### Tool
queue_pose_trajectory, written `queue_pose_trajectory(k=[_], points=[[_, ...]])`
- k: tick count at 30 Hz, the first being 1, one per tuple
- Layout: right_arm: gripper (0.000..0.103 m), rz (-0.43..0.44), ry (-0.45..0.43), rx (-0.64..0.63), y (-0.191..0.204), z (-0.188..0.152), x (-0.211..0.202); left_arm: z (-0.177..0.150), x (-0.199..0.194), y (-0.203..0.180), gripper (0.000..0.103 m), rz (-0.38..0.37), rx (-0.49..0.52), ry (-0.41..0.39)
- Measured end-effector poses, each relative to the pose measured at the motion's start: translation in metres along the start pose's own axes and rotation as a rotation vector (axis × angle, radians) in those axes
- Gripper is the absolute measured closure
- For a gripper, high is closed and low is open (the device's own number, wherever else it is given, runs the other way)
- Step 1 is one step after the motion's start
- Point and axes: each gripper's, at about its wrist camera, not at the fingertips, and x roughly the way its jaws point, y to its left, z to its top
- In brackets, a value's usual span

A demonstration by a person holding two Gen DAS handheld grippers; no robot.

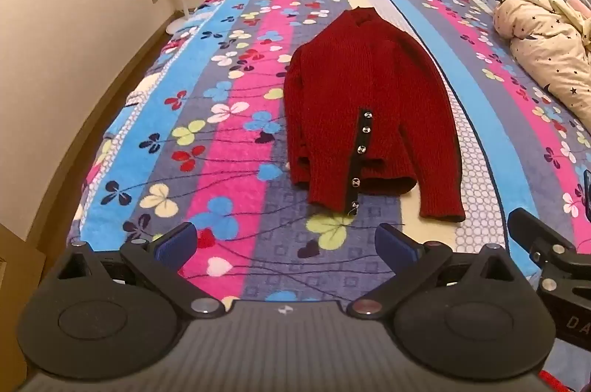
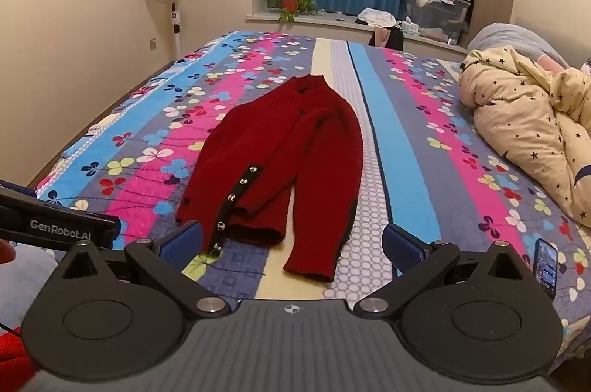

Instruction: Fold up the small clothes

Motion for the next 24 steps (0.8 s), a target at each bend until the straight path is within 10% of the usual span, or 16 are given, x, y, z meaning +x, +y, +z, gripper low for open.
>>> queue_pose_trajectory(k=[24], points=[[0.001, 0.014, -0.005, -0.025, 0.004, 0.001, -0.003, 0.001, -0.009, 0.003, 0.001, 0.012, 0.008, -0.006]])
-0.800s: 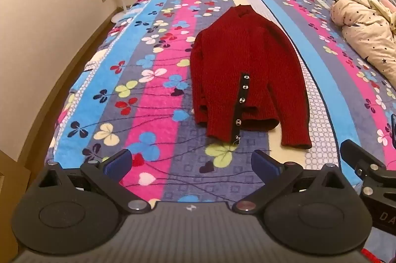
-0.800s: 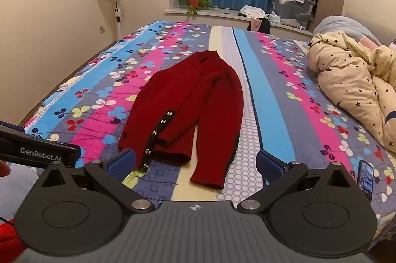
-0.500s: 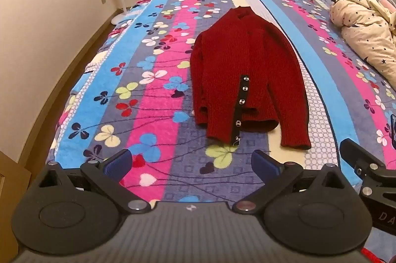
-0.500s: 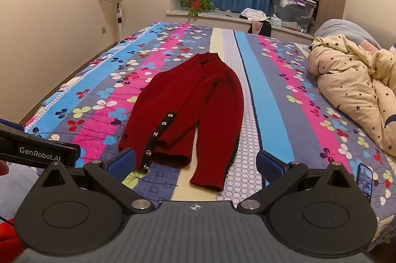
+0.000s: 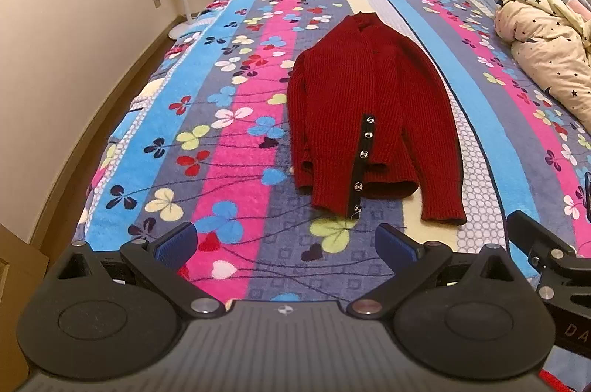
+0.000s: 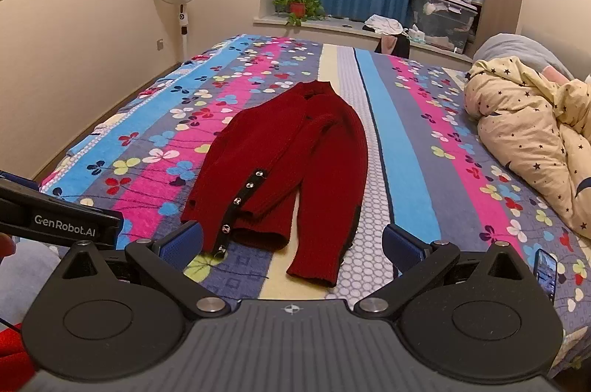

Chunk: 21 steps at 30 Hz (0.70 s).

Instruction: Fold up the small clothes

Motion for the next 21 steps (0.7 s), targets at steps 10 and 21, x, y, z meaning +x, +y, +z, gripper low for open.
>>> queue_pose_trajectory(k=[10, 21], points=[[0.001, -0.001, 0.002, 0.001, 0.0011, 0.0007, -0.0003, 0.0002, -0.0011, -0.0027, 0.001, 0.005, 0.006, -0.001], [0.001, 0.002, 0.002, 0.001, 0.0012, -0.0002, 0.0002, 0.0007, -0.0008, -0.0028, 0.001, 0.006, 0.006, -0.001]])
